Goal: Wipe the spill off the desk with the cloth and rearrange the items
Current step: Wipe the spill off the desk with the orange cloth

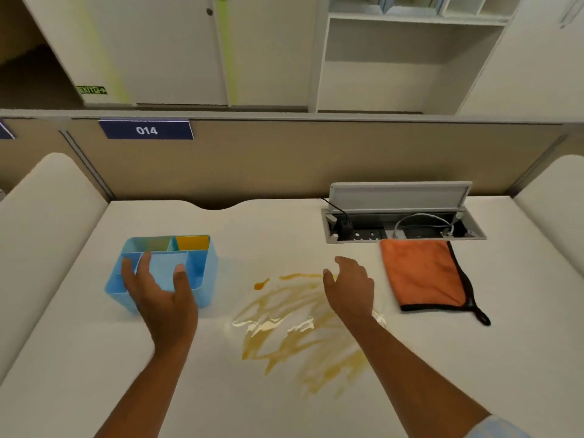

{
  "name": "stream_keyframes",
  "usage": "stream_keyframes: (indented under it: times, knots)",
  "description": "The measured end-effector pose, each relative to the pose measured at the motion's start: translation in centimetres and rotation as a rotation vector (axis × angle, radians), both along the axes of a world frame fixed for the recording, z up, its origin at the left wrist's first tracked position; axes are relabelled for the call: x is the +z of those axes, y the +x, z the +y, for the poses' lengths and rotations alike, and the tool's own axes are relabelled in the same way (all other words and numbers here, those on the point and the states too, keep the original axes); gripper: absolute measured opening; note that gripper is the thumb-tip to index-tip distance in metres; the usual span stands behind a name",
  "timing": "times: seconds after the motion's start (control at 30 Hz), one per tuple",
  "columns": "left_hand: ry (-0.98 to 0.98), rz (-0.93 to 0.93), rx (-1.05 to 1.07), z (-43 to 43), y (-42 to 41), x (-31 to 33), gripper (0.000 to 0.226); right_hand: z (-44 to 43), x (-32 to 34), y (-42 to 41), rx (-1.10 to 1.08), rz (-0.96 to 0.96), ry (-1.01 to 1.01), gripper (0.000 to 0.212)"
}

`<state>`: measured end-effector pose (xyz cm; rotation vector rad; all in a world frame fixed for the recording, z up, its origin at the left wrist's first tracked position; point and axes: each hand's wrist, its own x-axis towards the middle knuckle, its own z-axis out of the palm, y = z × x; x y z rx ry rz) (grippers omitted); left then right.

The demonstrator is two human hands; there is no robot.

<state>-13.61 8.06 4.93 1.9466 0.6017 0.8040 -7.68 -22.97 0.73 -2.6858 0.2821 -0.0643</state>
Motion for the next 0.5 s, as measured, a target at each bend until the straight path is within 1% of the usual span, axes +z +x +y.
stream_keyframes:
  times: [0.13,0.2,0.27,0.3,0.4,0.43,0.5]
  knots:
    - [-0.016,-0.012,-0.156,-6.6,-0.1,1.0,0.061,-7.9,-0.7,-1.7,-0.175,0.046,-0.092,0.044]
    - [-0.062,-0.008,-0.277,-9.8,0.1,1.3,0.054,-11.1,-0.8,-2.8,-0.214,0.095,-0.136,0.048]
    - [-0.142,0.032,-0.397,-13.0,0.0,1.4,0.041,-13.5,-1.0,-4.2,-0.212,0.126,-0.200,0.046]
    - [-0.182,0.056,-0.455,-14.6,-0.3,1.3,0.037,-14.4,-1.1,-4.8,-0.205,0.121,-0.229,0.042]
    - [-0.267,0.115,-0.624,-19.5,-1.1,1.1,0.038,-16.1,-1.4,-6.2,-0.181,0.104,-0.318,0.021]
    - [-0.299,0.145,-0.673,-21.2,-1.3,0.9,0.036,-16.5,-1.4,-6.3,-0.173,0.106,-0.343,0.014]
    - [-0.356,0.244,-0.755,-24.3,-1.5,0.4,0.023,-16.9,-1.3,-6.3,-0.173,0.082,-0.332,0.011]
